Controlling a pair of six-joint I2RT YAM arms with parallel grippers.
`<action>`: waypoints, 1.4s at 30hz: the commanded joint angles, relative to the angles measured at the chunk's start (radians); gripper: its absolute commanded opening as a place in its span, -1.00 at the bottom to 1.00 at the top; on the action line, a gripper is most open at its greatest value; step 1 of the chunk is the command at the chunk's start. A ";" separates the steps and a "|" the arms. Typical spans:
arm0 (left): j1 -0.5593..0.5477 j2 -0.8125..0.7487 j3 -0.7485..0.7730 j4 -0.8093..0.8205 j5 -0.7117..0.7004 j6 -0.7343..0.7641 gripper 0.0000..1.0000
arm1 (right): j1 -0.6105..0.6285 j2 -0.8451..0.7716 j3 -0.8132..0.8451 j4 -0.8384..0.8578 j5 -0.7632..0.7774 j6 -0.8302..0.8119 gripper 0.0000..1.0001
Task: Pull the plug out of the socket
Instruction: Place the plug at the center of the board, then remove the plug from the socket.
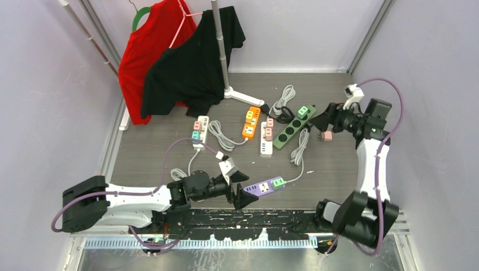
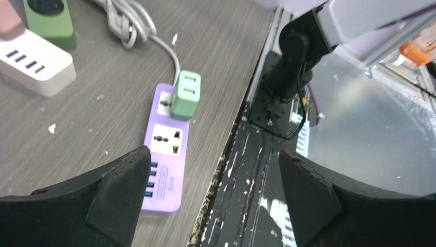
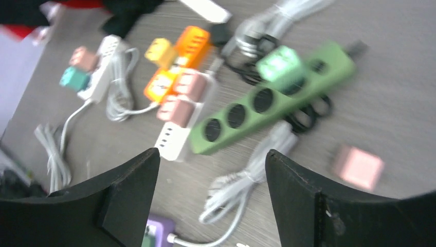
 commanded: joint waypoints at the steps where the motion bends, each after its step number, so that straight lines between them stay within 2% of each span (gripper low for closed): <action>1: 0.007 -0.087 0.052 -0.033 0.008 -0.019 0.93 | 0.157 -0.180 0.048 -0.176 -0.213 -0.201 0.73; 4: 0.008 -0.134 0.068 -0.082 0.012 -0.031 0.97 | 0.279 -0.277 0.032 -0.279 -0.299 -0.335 0.96; 6: 0.009 -0.165 0.072 -0.116 0.004 -0.036 0.97 | 0.298 -0.300 0.018 -0.430 -0.422 -0.553 1.00; 8: 0.009 -0.193 0.066 -0.141 -0.007 -0.036 0.97 | 0.298 -0.308 -0.009 -0.550 -0.491 -0.678 1.00; 11: 0.009 -0.219 0.027 -0.131 -0.029 -0.020 0.97 | 0.298 -0.326 -0.044 -0.637 -0.458 -0.791 1.00; 14: 0.009 -0.208 -0.019 -0.052 -0.053 0.005 0.96 | 0.298 -0.309 -0.047 -0.731 -0.455 -0.913 1.00; 17: 0.009 -0.171 -0.036 0.011 -0.043 0.044 0.95 | 0.297 -0.316 -0.064 -0.779 -0.380 -1.030 1.00; 20: 0.008 -0.108 -0.007 -0.040 -0.010 0.092 0.94 | 0.297 -0.320 -0.090 -0.807 -0.319 -1.126 1.00; 25: 0.007 0.009 0.052 -0.105 0.050 0.143 0.90 | 0.306 -0.303 -0.141 -0.875 -0.308 -1.312 1.00; 33: 0.007 0.065 0.003 0.054 0.019 0.151 0.89 | 0.365 -0.265 -0.158 -0.855 -0.245 -1.325 1.00; 42: 0.007 0.076 -0.018 0.047 -0.024 0.172 0.90 | 0.479 -0.224 -0.193 -0.744 -0.168 -1.229 0.84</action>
